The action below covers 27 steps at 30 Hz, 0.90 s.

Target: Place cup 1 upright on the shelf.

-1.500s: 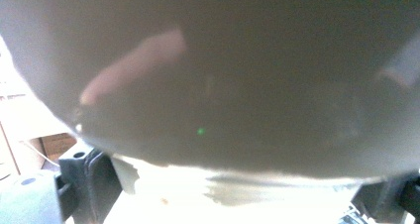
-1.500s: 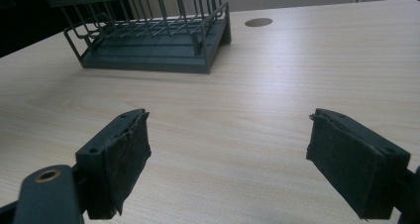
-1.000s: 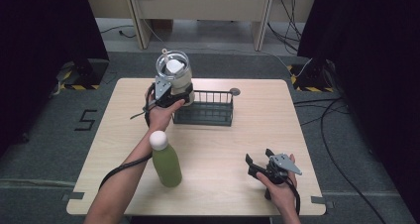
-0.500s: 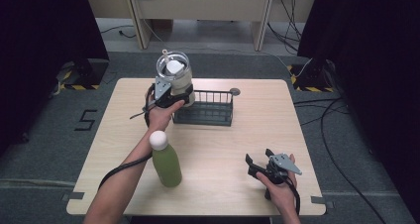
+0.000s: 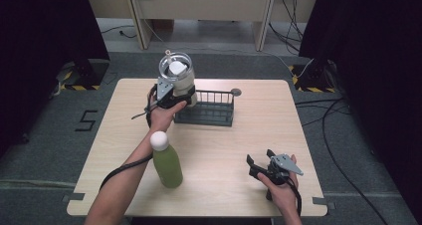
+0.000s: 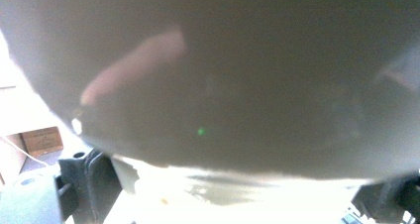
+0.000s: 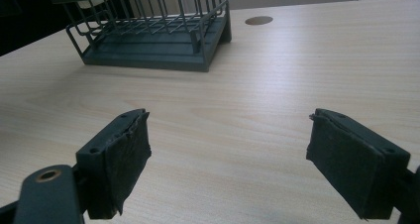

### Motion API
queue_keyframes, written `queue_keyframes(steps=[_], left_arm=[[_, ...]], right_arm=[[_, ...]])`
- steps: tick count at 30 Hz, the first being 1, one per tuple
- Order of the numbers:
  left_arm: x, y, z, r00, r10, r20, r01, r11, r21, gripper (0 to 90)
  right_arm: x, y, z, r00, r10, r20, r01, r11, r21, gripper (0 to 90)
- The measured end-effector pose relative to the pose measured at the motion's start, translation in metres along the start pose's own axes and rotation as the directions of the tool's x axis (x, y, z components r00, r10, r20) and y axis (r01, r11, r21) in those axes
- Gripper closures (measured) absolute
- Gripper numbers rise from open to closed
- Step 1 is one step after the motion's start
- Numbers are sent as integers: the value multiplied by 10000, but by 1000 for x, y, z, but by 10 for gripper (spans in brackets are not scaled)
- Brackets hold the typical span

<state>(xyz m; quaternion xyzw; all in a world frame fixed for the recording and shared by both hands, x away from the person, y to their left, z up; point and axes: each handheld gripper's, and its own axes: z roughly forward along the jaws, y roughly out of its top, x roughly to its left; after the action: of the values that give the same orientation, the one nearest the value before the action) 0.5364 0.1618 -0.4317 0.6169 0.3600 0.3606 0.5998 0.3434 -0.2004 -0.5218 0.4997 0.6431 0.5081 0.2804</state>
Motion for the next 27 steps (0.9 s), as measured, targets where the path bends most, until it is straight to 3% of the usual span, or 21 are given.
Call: queue_keyframes(steps=[27], left_arm=[[0, -19, 13, 9996, -167, 235, 152, 9979, 630, 99]], right_arm=[[0, 0, 0, 10000, 80, 1, -80, 10000, 47, 161]])
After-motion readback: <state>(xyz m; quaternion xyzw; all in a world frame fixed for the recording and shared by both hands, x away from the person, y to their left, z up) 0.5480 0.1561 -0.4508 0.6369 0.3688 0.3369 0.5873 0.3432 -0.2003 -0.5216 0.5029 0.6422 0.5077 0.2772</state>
